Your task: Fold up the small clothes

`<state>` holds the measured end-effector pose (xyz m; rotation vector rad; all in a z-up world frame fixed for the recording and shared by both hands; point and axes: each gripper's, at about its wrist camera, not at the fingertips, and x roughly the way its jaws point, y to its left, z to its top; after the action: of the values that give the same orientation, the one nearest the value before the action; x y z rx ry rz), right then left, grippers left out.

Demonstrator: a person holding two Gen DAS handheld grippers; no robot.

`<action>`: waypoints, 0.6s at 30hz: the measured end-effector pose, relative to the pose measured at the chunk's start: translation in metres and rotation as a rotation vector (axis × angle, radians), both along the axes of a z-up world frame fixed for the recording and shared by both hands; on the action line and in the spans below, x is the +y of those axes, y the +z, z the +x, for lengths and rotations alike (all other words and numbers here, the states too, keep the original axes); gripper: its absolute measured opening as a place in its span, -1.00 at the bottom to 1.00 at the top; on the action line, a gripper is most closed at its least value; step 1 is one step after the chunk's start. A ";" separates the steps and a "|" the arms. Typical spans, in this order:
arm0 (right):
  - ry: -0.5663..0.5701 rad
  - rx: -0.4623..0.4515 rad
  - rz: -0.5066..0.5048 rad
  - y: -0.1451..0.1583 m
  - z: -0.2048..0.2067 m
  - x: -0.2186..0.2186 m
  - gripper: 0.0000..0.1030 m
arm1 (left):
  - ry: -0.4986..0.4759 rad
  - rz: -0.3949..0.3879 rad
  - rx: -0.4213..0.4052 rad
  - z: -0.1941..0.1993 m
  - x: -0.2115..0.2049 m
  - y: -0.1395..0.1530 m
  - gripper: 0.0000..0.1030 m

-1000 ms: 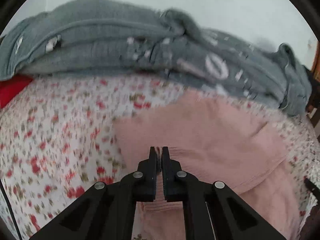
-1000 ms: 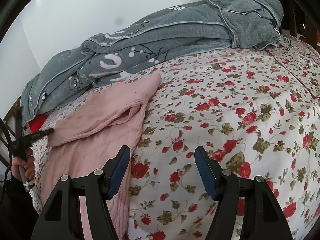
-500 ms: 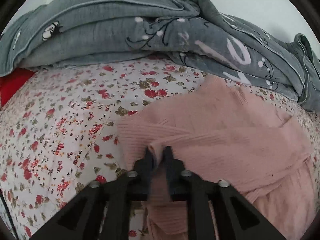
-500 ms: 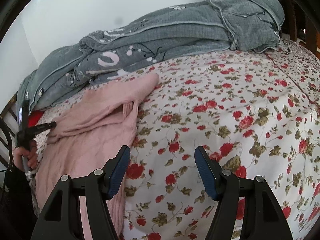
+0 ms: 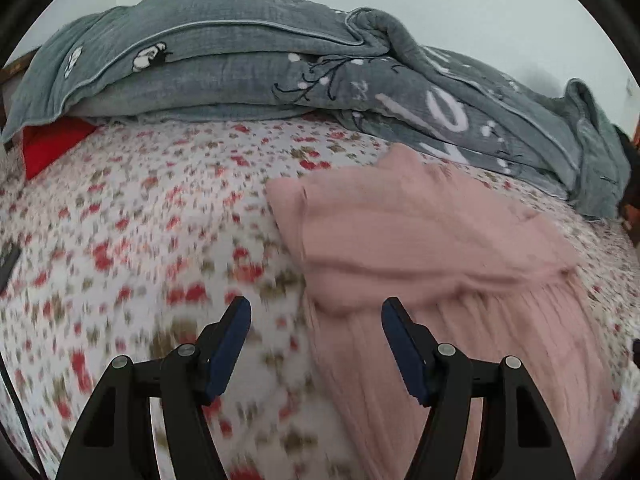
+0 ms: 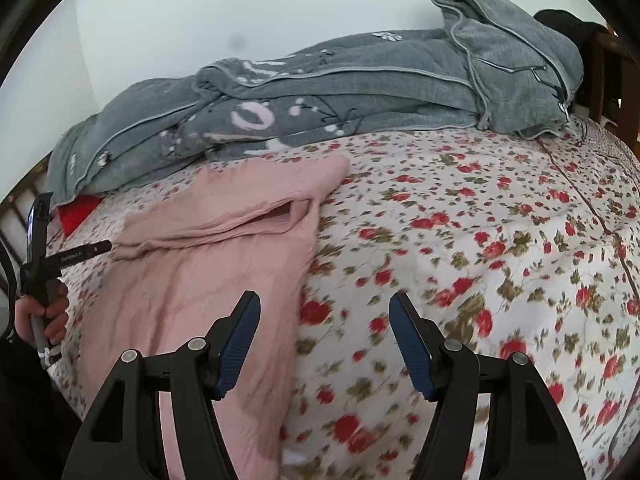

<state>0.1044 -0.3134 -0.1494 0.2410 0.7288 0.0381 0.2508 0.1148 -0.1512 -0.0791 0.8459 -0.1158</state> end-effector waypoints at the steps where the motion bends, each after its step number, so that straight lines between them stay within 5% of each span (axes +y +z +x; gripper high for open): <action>1: -0.005 0.007 0.000 -0.002 -0.005 0.003 0.28 | -0.022 -0.032 0.004 -0.013 0.001 -0.001 0.27; 12: 0.030 0.129 0.024 -0.024 -0.038 0.018 -0.37 | -0.047 -0.098 0.044 -0.100 -0.004 -0.022 0.22; 18: 0.100 0.138 0.084 -0.029 -0.073 0.023 -0.38 | -0.053 -0.139 0.090 -0.138 -0.005 -0.032 0.20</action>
<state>0.0318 -0.2907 -0.1783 0.2892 0.8777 0.1485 0.1125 0.1096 -0.1830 -0.1934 0.9297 -0.2222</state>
